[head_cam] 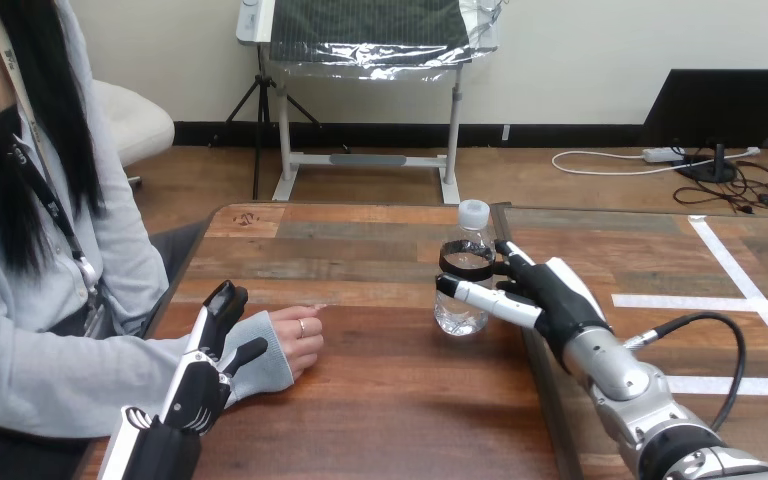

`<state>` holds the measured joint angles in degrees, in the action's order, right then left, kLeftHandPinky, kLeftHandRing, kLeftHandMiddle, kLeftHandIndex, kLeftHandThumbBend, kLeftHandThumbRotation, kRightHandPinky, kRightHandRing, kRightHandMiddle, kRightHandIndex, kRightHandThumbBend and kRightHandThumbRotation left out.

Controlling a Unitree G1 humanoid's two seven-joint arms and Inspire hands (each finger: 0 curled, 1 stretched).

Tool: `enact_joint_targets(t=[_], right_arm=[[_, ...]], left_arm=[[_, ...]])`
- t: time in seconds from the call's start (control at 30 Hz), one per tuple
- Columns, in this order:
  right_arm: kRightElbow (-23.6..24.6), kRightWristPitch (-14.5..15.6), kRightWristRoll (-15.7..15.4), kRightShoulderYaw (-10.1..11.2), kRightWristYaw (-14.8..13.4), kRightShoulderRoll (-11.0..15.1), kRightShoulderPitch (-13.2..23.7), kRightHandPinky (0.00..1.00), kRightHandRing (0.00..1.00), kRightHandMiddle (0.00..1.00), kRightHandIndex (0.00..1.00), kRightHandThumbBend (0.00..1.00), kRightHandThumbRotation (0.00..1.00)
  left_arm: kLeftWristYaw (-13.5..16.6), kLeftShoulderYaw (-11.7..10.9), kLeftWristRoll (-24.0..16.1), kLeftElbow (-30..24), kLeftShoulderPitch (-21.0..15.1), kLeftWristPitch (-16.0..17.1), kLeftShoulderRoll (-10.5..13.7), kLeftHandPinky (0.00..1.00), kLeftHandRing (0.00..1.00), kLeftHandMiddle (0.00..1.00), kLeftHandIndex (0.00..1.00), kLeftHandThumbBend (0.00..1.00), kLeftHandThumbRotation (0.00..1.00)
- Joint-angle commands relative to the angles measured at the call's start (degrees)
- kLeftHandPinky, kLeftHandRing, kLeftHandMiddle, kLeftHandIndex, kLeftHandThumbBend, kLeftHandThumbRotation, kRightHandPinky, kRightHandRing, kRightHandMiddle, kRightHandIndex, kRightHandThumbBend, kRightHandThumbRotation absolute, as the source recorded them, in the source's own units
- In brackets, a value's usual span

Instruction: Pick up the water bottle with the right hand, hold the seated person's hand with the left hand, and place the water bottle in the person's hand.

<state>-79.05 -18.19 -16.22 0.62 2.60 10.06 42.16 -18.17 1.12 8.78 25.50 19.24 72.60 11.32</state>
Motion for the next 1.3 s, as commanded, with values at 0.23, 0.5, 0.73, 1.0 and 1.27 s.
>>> enact_joint_targets(t=[0.23, 0.5, 0.73, 1.0, 1.27], right_arm=[[0.83, 0.36, 0.43, 0.46, -0.43, -1.46, 4.36, 0.9, 0.95, 0.95, 1.0, 1.0, 0.57], [0.78, 0.81, 0.11, 0.25, -1.21, -2.07, 4.61, 0.89, 0.95, 0.94, 1.0, 1.0, 0.57], [0.74, 1.08, -0.23, -0.04, -1.91, -2.51, 4.78, 0.87, 0.94, 0.94, 0.99, 1.0, 0.57], [0.7, 1.33, -0.14, 0.06, -2.2, -3.13, 5.01, 0.85, 0.93, 0.93, 0.99, 1.0, 0.57], [0.64, 1.46, -0.01, 0.24, -2.41, -3.6, 5.21, 0.84, 0.93, 0.93, 0.98, 1.0, 0.57]], left_arm=[[1.32, -1.06, -1.33, -1.74, -1.61, 0.71, -0.13, 0.87, 0.99, 1.0, 1.0, 1.0, 0.59], [2.04, -1.52, -1.98, -1.68, -1.29, 0.64, -0.21, 0.86, 0.99, 1.0, 1.0, 1.0, 0.59], [2.04, -1.18, -1.88, -1.36, -1.33, 1.06, 0.19, 0.87, 1.0, 1.0, 1.0, 1.0, 0.6], [1.85, -0.51, -0.82, -0.75, -1.53, 1.48, 0.47, 0.87, 1.0, 1.0, 1.0, 1.0, 0.59], [1.81, -0.3, -0.6, -0.82, -1.81, 1.45, 0.55, 0.88, 1.0, 1.0, 1.0, 1.0, 0.58]])
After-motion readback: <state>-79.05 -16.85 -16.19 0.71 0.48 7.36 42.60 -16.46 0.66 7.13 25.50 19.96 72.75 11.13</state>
